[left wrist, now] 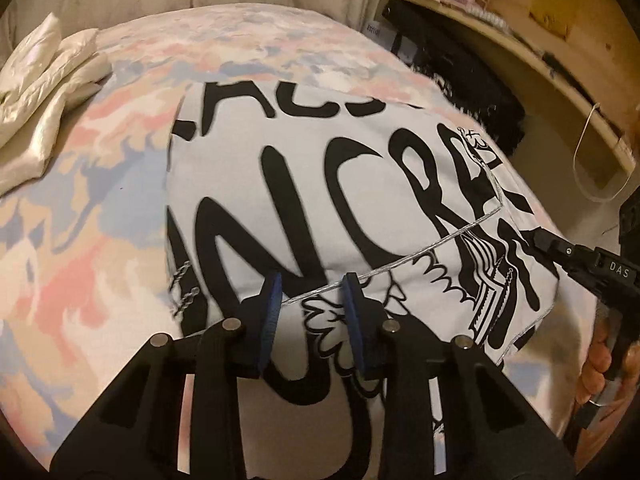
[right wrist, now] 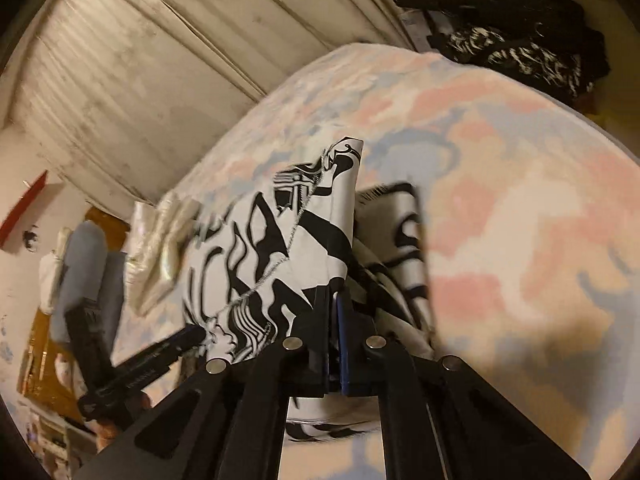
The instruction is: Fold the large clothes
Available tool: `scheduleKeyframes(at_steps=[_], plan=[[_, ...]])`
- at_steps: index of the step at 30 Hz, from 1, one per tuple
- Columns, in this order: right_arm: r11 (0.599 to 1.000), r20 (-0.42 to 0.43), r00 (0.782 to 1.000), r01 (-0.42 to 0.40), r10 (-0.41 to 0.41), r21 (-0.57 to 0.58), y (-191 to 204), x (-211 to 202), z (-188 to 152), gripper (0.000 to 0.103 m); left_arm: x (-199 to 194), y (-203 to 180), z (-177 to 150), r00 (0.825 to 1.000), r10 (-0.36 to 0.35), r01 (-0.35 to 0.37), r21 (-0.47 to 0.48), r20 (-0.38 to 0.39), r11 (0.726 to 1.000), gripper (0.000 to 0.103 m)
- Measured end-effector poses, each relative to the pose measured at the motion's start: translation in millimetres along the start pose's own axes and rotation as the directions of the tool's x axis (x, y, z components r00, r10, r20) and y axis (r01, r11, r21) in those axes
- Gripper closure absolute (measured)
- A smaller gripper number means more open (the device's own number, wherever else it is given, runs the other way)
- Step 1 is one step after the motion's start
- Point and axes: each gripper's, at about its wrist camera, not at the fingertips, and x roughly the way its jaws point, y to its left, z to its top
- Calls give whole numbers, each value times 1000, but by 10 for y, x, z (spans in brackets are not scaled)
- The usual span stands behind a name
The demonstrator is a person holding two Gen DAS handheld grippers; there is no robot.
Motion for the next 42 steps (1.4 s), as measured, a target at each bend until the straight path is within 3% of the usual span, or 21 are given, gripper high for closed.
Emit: scheduleKeyframes(at_steps=[5,10,14,17,20,21,22,24,28,33,36,38,40,42], plan=[[997,-41,996,79,-79,11,-115,206,-112,101,224,-154,-7,999,52,-51,36,-9,998,76],[995,-64,993,100,-99,23,-166,363,-171,101,340,-289,-50,993,113,-114,87,18,990,77],[990,-72,988,139,-140,-23,-46,358,-131,100,314,-283,-25,994,102,-104,82,24,991,78],[990,-81,987,139,-142,-35,65,368,-2,91,265,-254,2,996,81,-83,70,28,994,78],[993,-58,991,120,-121,-15,103,320,162,58,186,-210,74,1000,21,-20,55,-10,998,78],[993,-46,992,121,-121,-12,122,315,203,43,146,-189,125,999,-28,29,43,-30,999,77],[993,-33,993,116,-116,-11,142,309,273,34,104,-165,182,998,-58,59,31,-38,998,76],[995,-31,994,103,-104,-16,179,376,449,32,3,-89,289,997,-74,75,9,-25,997,76],[998,-104,992,68,-68,0,125,715,764,30,-185,231,514,998,-62,63,-45,30,997,74],[994,-205,976,91,-78,55,-71,1250,962,30,-49,784,610,1000,-18,15,-143,-16,990,71],[992,-242,970,0,31,125,-174,1409,979,30,65,950,585,999,-18,13,-149,-31,989,62],[988,-250,962,-75,107,137,-183,1454,965,49,105,946,575,1000,-12,9,-136,-22,991,58],[997,-251,966,-55,68,58,-111,1453,958,88,181,926,583,999,-25,22,-111,-24,994,58],[1000,-225,974,-2,-2,-19,-44,1387,957,97,251,863,594,999,-31,28,-94,-34,995,55]])
